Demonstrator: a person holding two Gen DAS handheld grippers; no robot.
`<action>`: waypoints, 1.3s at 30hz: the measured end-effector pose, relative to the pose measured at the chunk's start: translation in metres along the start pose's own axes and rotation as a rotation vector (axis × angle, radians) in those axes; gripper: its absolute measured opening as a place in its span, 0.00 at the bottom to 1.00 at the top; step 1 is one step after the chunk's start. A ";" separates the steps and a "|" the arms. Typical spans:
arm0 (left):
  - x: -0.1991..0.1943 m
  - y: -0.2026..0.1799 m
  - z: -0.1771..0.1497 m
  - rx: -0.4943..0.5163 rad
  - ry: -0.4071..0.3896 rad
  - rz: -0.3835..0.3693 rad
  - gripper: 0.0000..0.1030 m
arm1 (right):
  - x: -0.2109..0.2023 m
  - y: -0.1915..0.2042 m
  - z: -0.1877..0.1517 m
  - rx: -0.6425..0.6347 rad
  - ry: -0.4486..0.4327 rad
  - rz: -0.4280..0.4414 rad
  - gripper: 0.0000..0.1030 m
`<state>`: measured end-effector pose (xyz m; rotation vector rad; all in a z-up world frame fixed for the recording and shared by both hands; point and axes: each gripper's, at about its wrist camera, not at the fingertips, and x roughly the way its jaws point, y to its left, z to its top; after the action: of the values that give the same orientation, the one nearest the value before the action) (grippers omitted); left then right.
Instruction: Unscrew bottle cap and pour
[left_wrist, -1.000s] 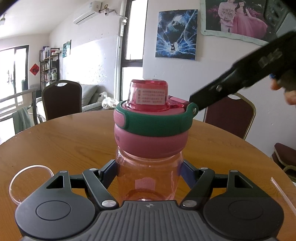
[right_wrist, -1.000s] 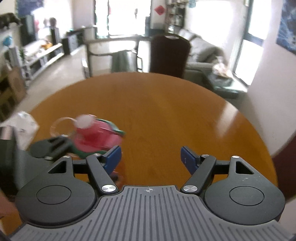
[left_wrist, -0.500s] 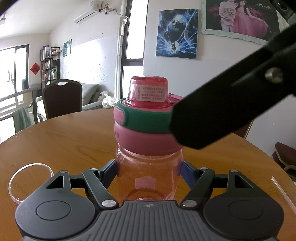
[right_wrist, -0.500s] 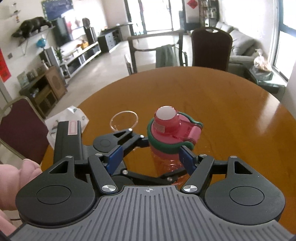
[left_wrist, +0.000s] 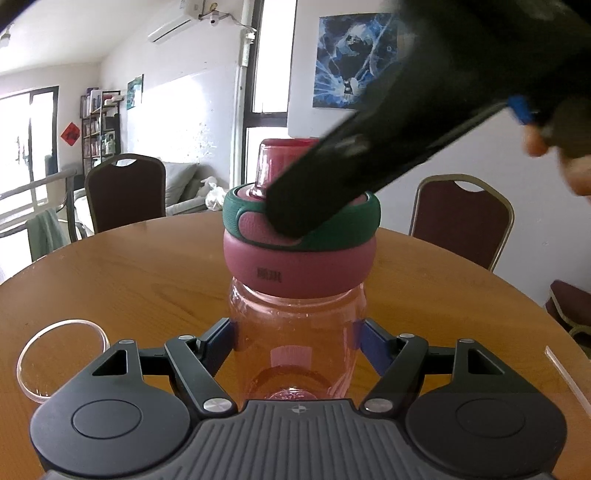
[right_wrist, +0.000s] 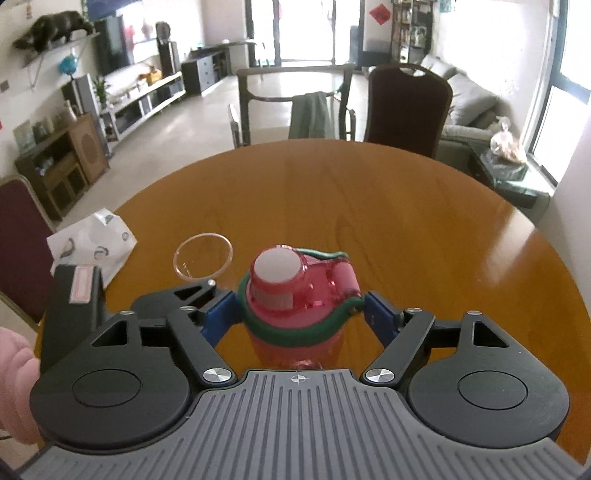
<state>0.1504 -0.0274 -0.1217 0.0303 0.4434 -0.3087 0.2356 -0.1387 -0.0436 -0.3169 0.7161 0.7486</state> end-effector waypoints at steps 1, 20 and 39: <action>0.000 -0.001 0.000 0.005 0.001 0.001 0.69 | 0.001 0.001 0.000 -0.002 -0.001 -0.010 0.78; 0.003 0.002 -0.001 -0.003 0.006 0.017 0.69 | -0.006 0.009 -0.008 -0.024 -0.018 -0.051 0.72; 0.007 -0.001 -0.003 0.001 0.012 0.017 0.69 | -0.011 0.014 -0.007 -0.002 -0.027 -0.077 0.83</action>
<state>0.1545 -0.0297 -0.1274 0.0373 0.4550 -0.2927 0.2165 -0.1377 -0.0412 -0.3344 0.6741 0.6795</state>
